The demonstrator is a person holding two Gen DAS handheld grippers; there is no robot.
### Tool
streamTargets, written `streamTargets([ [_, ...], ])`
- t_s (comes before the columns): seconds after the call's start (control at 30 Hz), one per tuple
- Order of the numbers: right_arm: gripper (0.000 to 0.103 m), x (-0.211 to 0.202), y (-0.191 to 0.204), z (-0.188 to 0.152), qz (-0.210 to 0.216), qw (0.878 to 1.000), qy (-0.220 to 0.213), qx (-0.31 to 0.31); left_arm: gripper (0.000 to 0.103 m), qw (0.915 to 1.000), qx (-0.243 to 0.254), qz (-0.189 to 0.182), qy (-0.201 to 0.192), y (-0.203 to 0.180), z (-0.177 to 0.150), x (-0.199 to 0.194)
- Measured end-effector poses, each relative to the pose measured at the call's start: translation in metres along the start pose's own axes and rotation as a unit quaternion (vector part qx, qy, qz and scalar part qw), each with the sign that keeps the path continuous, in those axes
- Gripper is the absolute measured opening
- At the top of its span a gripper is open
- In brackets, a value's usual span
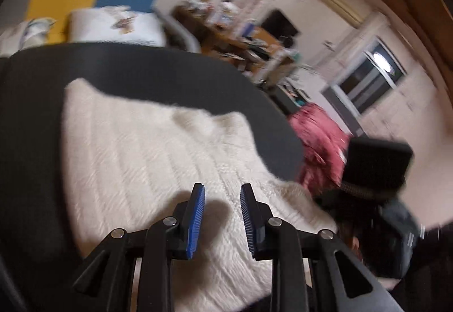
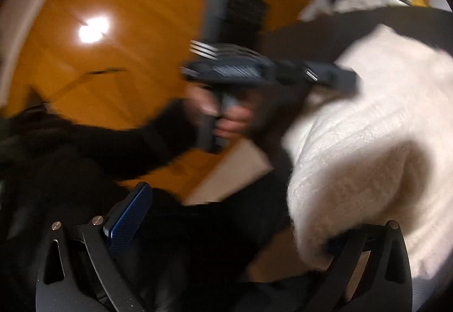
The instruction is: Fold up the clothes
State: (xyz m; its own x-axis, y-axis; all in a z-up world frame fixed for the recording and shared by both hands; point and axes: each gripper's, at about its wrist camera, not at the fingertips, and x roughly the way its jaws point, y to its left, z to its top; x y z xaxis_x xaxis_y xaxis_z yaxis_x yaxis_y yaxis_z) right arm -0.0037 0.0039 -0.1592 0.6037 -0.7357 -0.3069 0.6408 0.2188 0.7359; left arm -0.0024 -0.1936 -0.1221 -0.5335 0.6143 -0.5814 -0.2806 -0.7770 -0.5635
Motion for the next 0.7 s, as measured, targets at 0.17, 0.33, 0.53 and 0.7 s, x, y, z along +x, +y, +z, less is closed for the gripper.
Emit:
streamTargets([
  [0.17, 0.103, -0.016, -0.034, -0.039, -0.104, 0.991, 0.03, 0.083, 0.026, 0.9986, 0.016, 0.013, 0.049, 0.0, -0.013, 0.037],
  [0.33, 0.103, -0.009, -0.041, -0.068, -0.158, 0.981, 0.05, 0.102, 0.026, 0.9981, 0.012, -0.017, 0.058, -0.011, -0.02, 0.041],
  [0.53, 0.103, -0.037, -0.008, -0.073, -0.237, 0.967, -0.014, 0.088, 0.024, 0.9974, 0.037, 0.013, 0.06, -0.032, -0.016, 0.047],
  [0.7, 0.103, -0.056, 0.022, -0.07, -0.254, 0.961, -0.091, 0.067, 0.028, 0.995, 0.079, 0.043, 0.044, -0.041, 0.038, 0.05],
])
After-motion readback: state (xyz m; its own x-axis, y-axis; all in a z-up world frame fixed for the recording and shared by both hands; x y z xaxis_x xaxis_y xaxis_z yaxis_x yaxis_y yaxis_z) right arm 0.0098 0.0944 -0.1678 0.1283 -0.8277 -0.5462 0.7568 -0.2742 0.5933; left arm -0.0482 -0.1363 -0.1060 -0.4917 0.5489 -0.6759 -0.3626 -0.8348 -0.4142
